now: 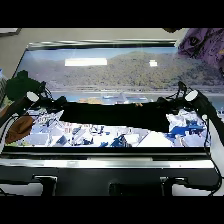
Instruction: Fold the clothes and pants, and hang the long-sleeved shirts on hangers.
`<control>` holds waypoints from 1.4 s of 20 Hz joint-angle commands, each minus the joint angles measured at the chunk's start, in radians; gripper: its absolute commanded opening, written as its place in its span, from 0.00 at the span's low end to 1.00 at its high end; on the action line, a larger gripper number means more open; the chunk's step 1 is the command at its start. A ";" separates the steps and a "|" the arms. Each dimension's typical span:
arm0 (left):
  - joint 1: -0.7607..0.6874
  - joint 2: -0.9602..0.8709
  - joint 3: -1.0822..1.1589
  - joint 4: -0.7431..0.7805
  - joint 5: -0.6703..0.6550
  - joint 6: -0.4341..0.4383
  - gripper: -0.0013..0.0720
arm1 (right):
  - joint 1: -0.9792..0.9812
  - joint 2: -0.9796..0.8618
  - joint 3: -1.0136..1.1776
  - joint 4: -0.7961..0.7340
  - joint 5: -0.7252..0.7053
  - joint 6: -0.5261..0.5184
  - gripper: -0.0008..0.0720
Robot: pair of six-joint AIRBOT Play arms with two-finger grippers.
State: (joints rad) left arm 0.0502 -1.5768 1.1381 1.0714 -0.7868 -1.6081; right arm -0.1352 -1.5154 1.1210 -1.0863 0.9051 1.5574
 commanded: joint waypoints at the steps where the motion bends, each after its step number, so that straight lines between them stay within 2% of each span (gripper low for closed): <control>1: 0.000 0.004 0.042 -0.005 0.012 0.000 0.92 | -0.041 -0.011 0.067 0.009 0.122 0.027 0.76; 2: 0.010 0.013 0.069 -0.002 -0.009 0.000 0.97 | -0.079 -0.010 0.112 0.009 0.189 0.025 0.84; 3: 0.025 0.023 0.097 0.011 -0.033 -0.001 0.97 | -0.130 -0.010 0.156 0.010 0.254 0.011 0.92; 7: 0.077 0.070 0.172 0.037 -0.079 0.000 0.97 | -0.324 -0.032 0.190 0.062 0.418 -0.146 0.97; 10: 0.090 0.084 0.174 0.037 -0.082 0.000 0.97 | -0.406 -0.112 0.170 0.262 0.489 -0.303 0.98; 11: 0.090 0.084 0.174 0.037 -0.081 0.000 0.97 | -0.412 -0.142 0.170 0.283 0.511 -0.322 0.98; 17: 0.090 0.082 0.174 0.037 -0.089 0.000 0.97 | -0.414 -0.271 0.170 0.294 0.483 -0.376 0.98; 21: 0.090 0.082 0.174 0.037 -0.103 -0.001 0.97 | -0.414 -0.354 0.170 0.362 0.518 -0.394 0.98; 26: 0.089 0.082 0.174 0.036 -0.103 -0.024 0.97 | -0.341 -0.368 0.170 0.388 0.531 -0.409 0.97; 27: 0.087 0.082 0.174 0.036 -0.104 -0.024 0.97 | -0.306 -0.368 0.170 0.376 0.523 -0.409 0.96; 28: 0.085 0.082 0.174 0.036 -0.103 -0.024 0.97 | -0.274 -0.368 0.170 0.359 0.520 -0.409 0.90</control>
State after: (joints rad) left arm 0.1379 -1.4956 1.3109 1.1080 -0.8890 -1.6241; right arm -0.4767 -1.8751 1.2919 -0.7021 1.4391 1.1549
